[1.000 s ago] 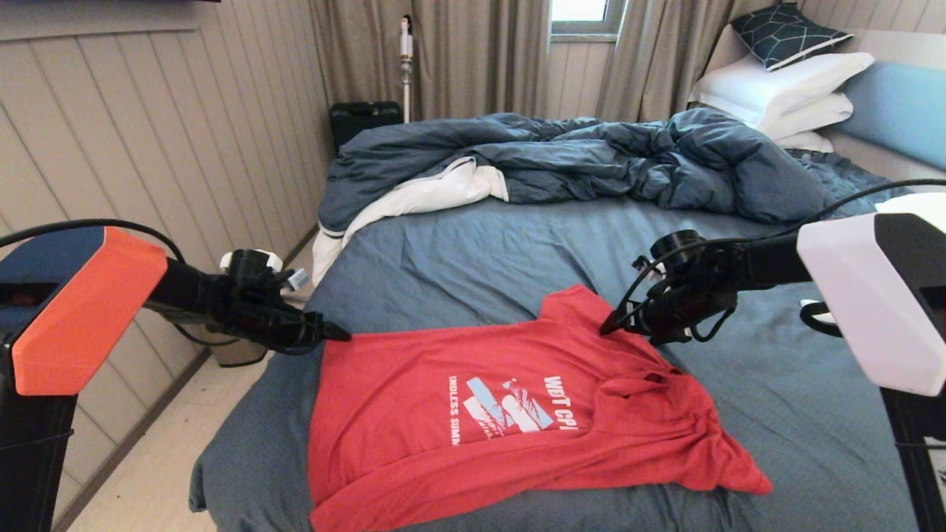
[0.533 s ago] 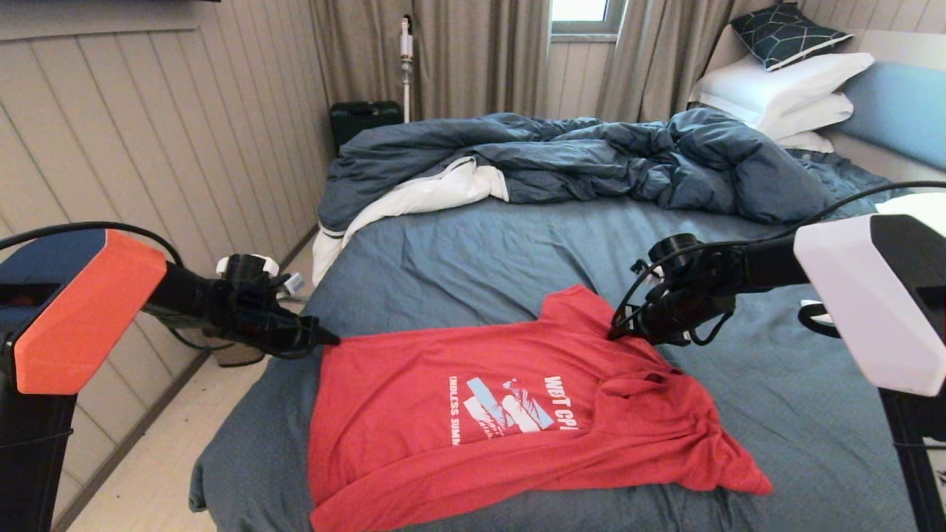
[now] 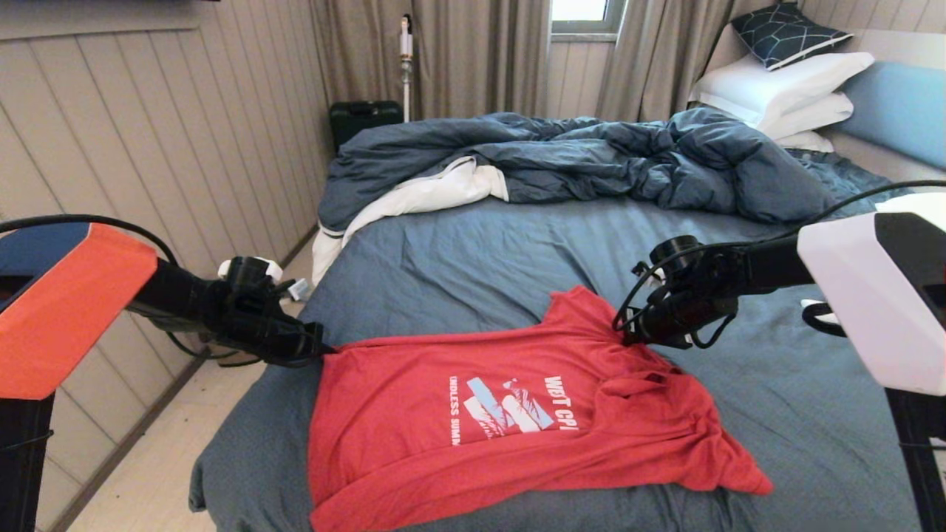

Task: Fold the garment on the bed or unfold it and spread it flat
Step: Fold the red T-shirt

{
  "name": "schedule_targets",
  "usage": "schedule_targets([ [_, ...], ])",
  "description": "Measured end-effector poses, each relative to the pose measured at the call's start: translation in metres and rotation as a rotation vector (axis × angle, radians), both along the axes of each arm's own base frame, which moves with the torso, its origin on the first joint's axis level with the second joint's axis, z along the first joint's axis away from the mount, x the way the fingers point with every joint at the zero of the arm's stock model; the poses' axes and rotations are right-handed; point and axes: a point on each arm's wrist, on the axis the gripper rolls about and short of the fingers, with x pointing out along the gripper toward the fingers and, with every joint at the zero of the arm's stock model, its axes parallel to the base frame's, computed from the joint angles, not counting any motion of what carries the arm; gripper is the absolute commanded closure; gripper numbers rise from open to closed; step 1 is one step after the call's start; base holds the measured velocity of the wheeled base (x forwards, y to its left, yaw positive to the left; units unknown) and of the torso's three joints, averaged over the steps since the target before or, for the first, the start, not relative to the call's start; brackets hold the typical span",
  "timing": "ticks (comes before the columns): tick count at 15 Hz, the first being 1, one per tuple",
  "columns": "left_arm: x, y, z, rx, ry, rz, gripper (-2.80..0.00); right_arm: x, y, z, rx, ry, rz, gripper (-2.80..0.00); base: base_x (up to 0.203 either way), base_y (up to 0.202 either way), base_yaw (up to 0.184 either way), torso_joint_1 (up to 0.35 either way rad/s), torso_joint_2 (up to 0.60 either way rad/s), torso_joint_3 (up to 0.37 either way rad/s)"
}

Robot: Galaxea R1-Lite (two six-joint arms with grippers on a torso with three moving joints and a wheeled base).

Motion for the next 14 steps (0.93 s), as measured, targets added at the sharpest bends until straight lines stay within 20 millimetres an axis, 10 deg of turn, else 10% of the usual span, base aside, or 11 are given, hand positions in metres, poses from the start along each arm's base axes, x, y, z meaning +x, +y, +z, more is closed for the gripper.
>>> schedule_targets([
  [14, -0.038, -0.001, 0.053, -0.018, -0.181, 0.012, 0.0, -0.044, -0.003, 0.067, 0.001, -0.164, -0.002, 0.0, 0.0, 0.0, 0.0, 0.0, 0.0, 0.0],
])
